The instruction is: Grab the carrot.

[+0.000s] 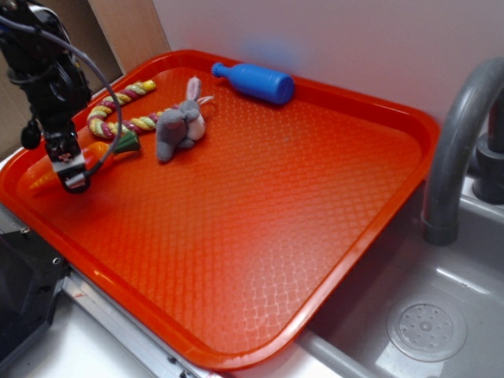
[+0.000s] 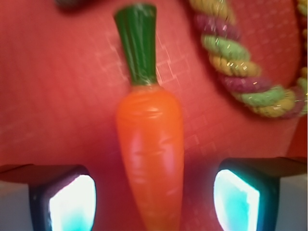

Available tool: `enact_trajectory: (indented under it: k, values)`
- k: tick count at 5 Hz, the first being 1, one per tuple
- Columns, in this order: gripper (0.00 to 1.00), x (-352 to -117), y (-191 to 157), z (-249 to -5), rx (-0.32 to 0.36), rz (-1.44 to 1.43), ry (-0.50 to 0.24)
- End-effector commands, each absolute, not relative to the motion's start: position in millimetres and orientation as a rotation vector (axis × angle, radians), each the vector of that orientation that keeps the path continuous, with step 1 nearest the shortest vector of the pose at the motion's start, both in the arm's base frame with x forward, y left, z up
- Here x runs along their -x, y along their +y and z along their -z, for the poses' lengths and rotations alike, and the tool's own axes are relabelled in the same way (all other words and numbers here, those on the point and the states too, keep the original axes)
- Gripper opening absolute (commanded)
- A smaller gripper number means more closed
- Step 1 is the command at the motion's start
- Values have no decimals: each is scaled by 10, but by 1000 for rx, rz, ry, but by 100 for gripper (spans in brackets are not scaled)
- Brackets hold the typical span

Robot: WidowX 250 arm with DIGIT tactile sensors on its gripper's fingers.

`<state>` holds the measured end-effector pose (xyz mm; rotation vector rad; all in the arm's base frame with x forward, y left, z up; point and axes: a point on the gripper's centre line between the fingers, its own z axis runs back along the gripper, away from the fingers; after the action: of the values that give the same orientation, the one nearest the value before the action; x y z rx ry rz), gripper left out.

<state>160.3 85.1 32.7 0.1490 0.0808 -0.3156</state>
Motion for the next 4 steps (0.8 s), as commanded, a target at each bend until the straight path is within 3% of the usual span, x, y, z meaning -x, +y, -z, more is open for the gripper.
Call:
enact_trajectory:
  k: [1,2,3,4]
  values:
    - [91,-1625,742,3,-124,425,140]
    - [0,-1609,727,16,-105,429,121]
    - [0,-1619,809,-236,-105,317,122]
    - [0,-1678,868,-658,-117,120,117]
